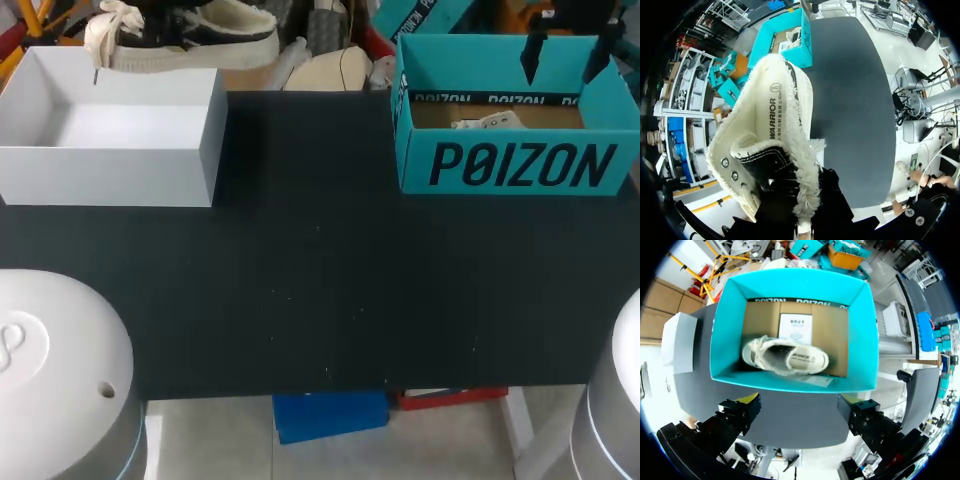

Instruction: Take the shoe out of the shoebox, open the shoe tongue, remove and reinsert the insole, then place the shoe into the shoebox

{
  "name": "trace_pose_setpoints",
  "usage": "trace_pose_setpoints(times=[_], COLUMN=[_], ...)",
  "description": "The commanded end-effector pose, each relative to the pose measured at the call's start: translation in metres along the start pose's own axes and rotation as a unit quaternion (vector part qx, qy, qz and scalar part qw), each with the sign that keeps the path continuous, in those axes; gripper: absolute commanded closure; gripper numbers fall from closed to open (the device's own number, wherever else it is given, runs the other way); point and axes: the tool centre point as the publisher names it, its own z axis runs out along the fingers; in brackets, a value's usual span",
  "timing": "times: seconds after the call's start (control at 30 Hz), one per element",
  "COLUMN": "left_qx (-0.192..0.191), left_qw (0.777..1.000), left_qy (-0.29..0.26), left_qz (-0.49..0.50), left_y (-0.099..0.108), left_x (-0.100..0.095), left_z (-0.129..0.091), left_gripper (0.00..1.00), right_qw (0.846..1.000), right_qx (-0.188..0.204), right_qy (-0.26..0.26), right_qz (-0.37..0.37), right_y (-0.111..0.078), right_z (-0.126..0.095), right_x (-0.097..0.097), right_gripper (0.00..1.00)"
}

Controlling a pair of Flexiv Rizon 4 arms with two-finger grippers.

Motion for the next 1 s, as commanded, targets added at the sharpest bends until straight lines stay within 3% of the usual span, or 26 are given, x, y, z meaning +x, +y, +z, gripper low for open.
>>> trace_pose_setpoints(times=[0.03, 0.27, 0.6, 1.0], left_qx=[0.012, 0.031, 0.032, 0.036], left_qw=[0.995, 0.996, 0.998, 0.999], left_qy=[-0.101, -0.076, -0.048, 0.001], left_qz=[0.01, 0.033, 0.031, 0.027], left_y=[-0.019, -0.054, -0.091, -0.136], left_x=[0.036, 0.066, 0.084, 0.115], left_z=[0.001, 0.016, 0.054, 0.119], left_gripper=[1.0, 1.0, 1.0, 1.0], right_qw=[1.0, 1.0, 1.0, 1.0], right_qx=[0.0, 0.0, 0.0, 0.0], right_qy=[0.0, 0.0, 0.0, 0.0], right_qz=[0.0, 0.0, 0.0, 0.0], right_y=[0.0, 0.0, 0.0, 0.0], right_z=[0.0, 0.0, 0.0, 0.0], right_x=[0.0, 0.0, 0.0, 0.0], right_gripper=[0.0, 0.0, 0.0, 0.0])
